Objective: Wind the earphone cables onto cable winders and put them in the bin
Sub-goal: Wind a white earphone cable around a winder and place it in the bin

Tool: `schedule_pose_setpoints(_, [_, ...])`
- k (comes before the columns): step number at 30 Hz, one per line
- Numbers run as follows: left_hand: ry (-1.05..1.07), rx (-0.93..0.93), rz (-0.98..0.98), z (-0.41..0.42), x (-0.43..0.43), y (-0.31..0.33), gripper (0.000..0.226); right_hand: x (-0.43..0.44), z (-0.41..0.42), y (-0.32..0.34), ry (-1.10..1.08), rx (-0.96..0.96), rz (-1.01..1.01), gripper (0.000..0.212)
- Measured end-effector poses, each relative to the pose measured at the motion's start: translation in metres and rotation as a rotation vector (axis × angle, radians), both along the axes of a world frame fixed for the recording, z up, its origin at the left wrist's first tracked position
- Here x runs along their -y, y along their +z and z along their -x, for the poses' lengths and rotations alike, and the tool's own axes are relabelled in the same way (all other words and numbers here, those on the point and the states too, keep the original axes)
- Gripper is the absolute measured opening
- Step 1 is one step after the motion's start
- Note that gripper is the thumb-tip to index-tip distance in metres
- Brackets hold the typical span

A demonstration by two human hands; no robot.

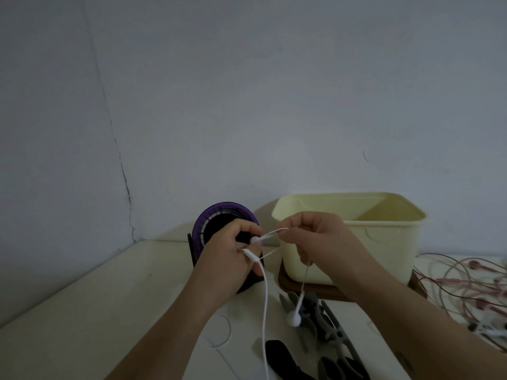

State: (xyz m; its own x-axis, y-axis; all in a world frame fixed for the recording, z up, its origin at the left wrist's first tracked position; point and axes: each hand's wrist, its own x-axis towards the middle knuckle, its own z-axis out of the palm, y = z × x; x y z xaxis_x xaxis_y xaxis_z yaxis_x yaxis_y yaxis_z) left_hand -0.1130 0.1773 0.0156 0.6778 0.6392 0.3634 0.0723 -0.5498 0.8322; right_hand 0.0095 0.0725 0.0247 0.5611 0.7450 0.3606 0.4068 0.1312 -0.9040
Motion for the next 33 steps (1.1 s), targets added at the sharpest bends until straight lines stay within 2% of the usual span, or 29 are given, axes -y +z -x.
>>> schedule_pose_setpoints(4, [-0.001,0.034,0.173,0.003,-0.011,0.012,0.014,0.006,-0.005,0.003,0.174,-0.027,0.089,0.018])
schedule_pose_setpoints(7, [-0.016,0.100,0.225,0.012,-0.017,0.020,0.015,0.010,-0.011,0.004,0.305,-0.020,0.148,0.008])
schedule_pose_setpoints(11, [-0.006,0.110,0.197,0.020,-0.028,0.022,0.015,0.010,-0.017,0.006,0.229,0.042,0.164,0.010])
schedule_pose_setpoints(13, [-0.011,0.060,0.153,0.022,-0.029,0.022,0.015,0.011,-0.017,0.008,0.118,0.185,0.199,0.016])
schedule_pose_setpoints(16, [0.022,0.015,0.033,0.023,-0.029,0.021,0.014,0.017,-0.013,0.014,-0.041,0.511,0.303,0.021])
schedule_pose_setpoints(20, [0.080,0.043,-0.142,0.026,-0.026,0.022,0.013,0.027,-0.003,0.021,0.004,0.689,0.418,0.022])
schedule_pose_setpoints(22, [0.053,0.069,-0.166,0.026,-0.021,0.025,0.012,0.023,0.000,0.020,0.015,0.638,0.336,0.017])
schedule_pose_setpoints(24, [-0.004,0.062,-0.192,0.025,-0.013,0.026,0.012,0.013,0.005,0.014,0.124,0.390,0.235,0.021])
schedule_pose_setpoints(26, [-0.065,0.045,-0.220,0.023,-0.007,0.024,0.011,0.003,0.010,0.003,0.360,0.091,0.198,0.035])
schedule_pose_setpoints(28, [-0.098,0.036,-0.234,0.021,-0.005,0.022,0.010,0.001,0.015,-0.004,0.490,-0.054,0.162,0.022])
schedule_pose_setpoints(29, [-0.110,0.044,-0.232,0.022,-0.006,0.022,0.009,0.002,0.016,-0.003,0.500,-0.106,0.137,0.016])
schedule_pose_setpoints(31, [-0.135,0.068,-0.194,0.024,-0.008,0.024,0.003,0.003,0.014,-0.001,0.439,-0.163,0.100,0.027])
schedule_pose_setpoints(33, [-0.154,0.114,-0.138,0.027,-0.016,0.025,0.006,0.004,0.005,0.001,0.332,-0.134,0.053,0.025])
